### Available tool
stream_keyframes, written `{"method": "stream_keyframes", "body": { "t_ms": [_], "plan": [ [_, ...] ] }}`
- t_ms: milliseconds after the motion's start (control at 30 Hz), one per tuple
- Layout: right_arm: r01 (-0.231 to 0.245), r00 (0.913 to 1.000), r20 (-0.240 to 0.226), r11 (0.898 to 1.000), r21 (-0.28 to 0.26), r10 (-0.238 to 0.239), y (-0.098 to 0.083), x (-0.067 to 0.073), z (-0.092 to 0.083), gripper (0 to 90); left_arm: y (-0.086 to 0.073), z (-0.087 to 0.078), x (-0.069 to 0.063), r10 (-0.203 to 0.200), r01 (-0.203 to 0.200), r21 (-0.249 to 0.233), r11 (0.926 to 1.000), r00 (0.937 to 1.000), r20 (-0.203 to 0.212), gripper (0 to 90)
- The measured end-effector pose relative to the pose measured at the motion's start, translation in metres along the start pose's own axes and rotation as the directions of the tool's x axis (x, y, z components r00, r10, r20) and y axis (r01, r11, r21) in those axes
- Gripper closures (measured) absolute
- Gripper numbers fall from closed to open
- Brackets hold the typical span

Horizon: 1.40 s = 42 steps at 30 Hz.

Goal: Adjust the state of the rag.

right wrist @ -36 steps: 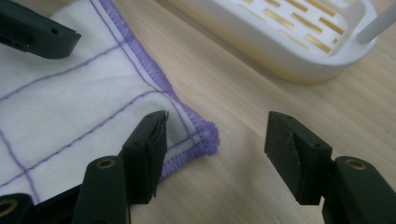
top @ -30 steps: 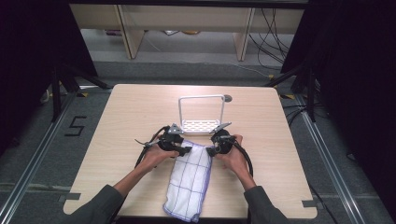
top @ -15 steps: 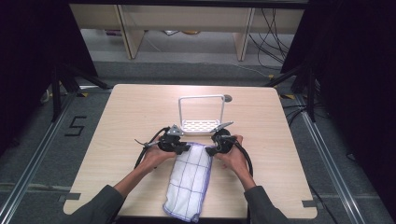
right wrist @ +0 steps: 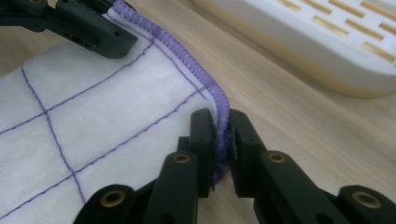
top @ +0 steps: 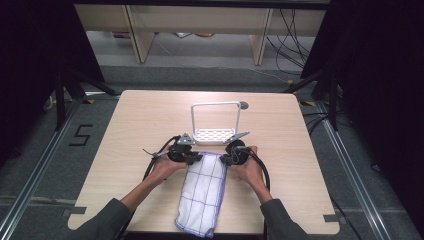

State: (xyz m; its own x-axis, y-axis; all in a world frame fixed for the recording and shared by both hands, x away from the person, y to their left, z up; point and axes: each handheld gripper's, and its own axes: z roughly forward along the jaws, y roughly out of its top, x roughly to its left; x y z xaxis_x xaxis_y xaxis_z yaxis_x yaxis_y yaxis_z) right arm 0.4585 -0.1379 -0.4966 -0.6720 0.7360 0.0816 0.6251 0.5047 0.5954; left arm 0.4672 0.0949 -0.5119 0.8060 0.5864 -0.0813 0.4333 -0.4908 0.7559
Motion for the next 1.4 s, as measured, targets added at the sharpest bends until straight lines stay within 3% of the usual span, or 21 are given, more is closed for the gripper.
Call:
{"method": "stream_keyframes", "body": {
  "t_ms": [200, 233, 300, 333, 367, 400, 567, 600, 633, 767, 900, 933, 967, 1033, 1100, 1133, 1200, 1233, 1267, 1367, 1400],
  "plan": [
    [0.018, 0.9998, -0.003, 0.999, -0.033, -0.018, 0.002, -0.002, -0.005, 84.9, 0.001, -0.004, 0.001, -0.008, 0.008, -0.017, 0.9998, 1.0, 0.002, 80.5],
    [0.015, 0.9999, 0.0, 0.998, -0.054, -0.015, 0.004, -0.002, -0.005, 85.0, 0.002, -0.003, 0.001, -0.027, 0.028, -0.038, 0.9989, 0.9996, 0.006, 80.6],
    [0.008, 1.0, -0.004, 0.999, -0.04, -0.008, 0.007, -0.002, -0.007, 85.1, 0.004, -0.006, 0.004, -0.015, 0.015, -0.034, 0.9993, 0.9999, 0.002, 80.7],
    [0.019, 0.9998, -0.003, 0.999, -0.05, -0.019, 0.01, -0.002, -0.008, 85.1, 0.004, -0.006, 0.005, -0.031, 0.031, -0.048, 0.9984, 0.9995, 0.004, 80.8],
    [0.02, 0.9998, 0.004, 0.998, -0.068, -0.019, 0.012, -0.001, -0.007, 85.1, 0.005, -0.008, 0.006, -0.018, 0.018, -0.038, 0.9991, 0.9998, -0.002, 80.8],
    [0.022, 0.9998, 0.001, 0.998, -0.058, -0.022, 0.014, -0.002, -0.009, 85.2, 0.006, -0.008, 0.006, -0.036, 0.035, -0.057, 0.9978, 0.9993, -0.007, 80.8],
    [0.018, 0.9998, -0.011, 0.994, -0.107, -0.019, 0.02, -0.001, -0.016, 85.2, 0.011, -0.015, 0.009, -0.052, 0.053, -0.085, 0.995, 0.9986, 0.009, 80.7],
    [0.047, 0.9989, -0.004, 0.99, -0.13, -0.048, 0.021, -0.004, -0.018, 85.1, 0.012, -0.017, 0.008, -0.046, 0.047, -0.09, 0.9949, 0.9989, 0.005, 80.8],
    [0.046, 0.9987, -0.016, 0.993, -0.11, -0.048, 0.021, -0.004, -0.021, 85.2, 0.015, -0.019, 0.007, -0.037, 0.037, -0.096, 0.9947, 0.9993, 0.002, 80.9],
    [0.068, 0.9977, 0.004, 0.99, -0.124, -0.068, 0.02, -0.005, -0.024, 85.2, 0.018, -0.021, 0.005, -0.024, 0.025, -0.103, 0.9944, 0.9997, 0.006, 81.0],
    [0.051, 0.9987, 0.0, 0.991, -0.127, -0.051, 0.02, -0.005, -0.028, 85.2, 0.022, -0.025, 0.001, -0.015, 0.016, -0.115, 0.9932, 0.9999, 0.007, 81.1],
    [0.052, 0.9987, 0.003, 0.987, -0.149, -0.052, 0.02, -0.004, -0.028, 85.2, 0.022, -0.027, 0.001, -0.01, 0.011, -0.115, 0.9933, 0.9999, 0.008, 81.1],
    [0.043, 0.9991, 0.009, 0.991, -0.125, -0.042, 0.02, -0.005, -0.032, 85.2, 0.023, -0.028, 0.0, -0.014, 0.016, -0.122, 0.9923, 0.9998, 0.01, 81.1],
    [0.04, 0.9992, 0.007, 0.987, -0.154, -0.039, 0.021, -0.002, -0.033, 85.2, 0.025, -0.032, -0.001, -0.008, 0.008, -0.126, 0.992, 1.0, 0.006, 81.1],
    [0.042, 0.9991, 0.01, 0.989, -0.145, -0.041, 0.023, -0.001, -0.039, 85.2, 0.026, -0.037, -0.002, -0.004, 0.005, -0.137, 0.9905, 1.0, 0.001, 81.0],
    [0.04, 0.9992, 0.003, 0.984, -0.171, -0.04, 0.023, 0.0, -0.038, 85.2, 0.027, -0.039, -0.002, -0.001, 0.001, -0.142, 0.9899, 1.0, 0.006, 81.0],
    [0.054, 0.9986, 0.007, 0.986, -0.158, -0.053, 0.025, 0.0, -0.043, 85.2, 0.028, -0.042, -0.003, 0.0, 0.001, -0.147, 0.9892, 1.0, 0.001, 80.7],
    [0.057, 0.9984, 0.013, 0.98, -0.19, -0.055, 0.026, 0.001, -0.042, 85.2, 0.028, -0.043, -0.002, -0.004, 0.005, -0.147, 0.9891, 1.0, 0.006, 80.6],
    [0.052, 0.9986, 0.006, 0.984, -0.171, -0.052, 0.027, 0.002, -0.046, 85.2, 0.028, -0.043, -0.002, -0.004, 0.004, -0.157, 0.9877, 1.0, 0.002, 80.6],
    [0.071, 0.9975, 0.012, 0.976, -0.204, -0.07, 0.029, 0.003, -0.047, 85.2, 0.029, -0.046, -0.002, -0.007, 0.008, -0.156, 0.9877, 1.0, 0.004, 80.7],
    [0.069, 0.9976, 0.009, 0.981, -0.184, -0.068, 0.03, 0.004, -0.05, 85.2, 0.029, -0.047, -0.002, -0.005, 0.005, -0.161, 0.987, 1.0, -0.003, 80.8]
  ]
}}
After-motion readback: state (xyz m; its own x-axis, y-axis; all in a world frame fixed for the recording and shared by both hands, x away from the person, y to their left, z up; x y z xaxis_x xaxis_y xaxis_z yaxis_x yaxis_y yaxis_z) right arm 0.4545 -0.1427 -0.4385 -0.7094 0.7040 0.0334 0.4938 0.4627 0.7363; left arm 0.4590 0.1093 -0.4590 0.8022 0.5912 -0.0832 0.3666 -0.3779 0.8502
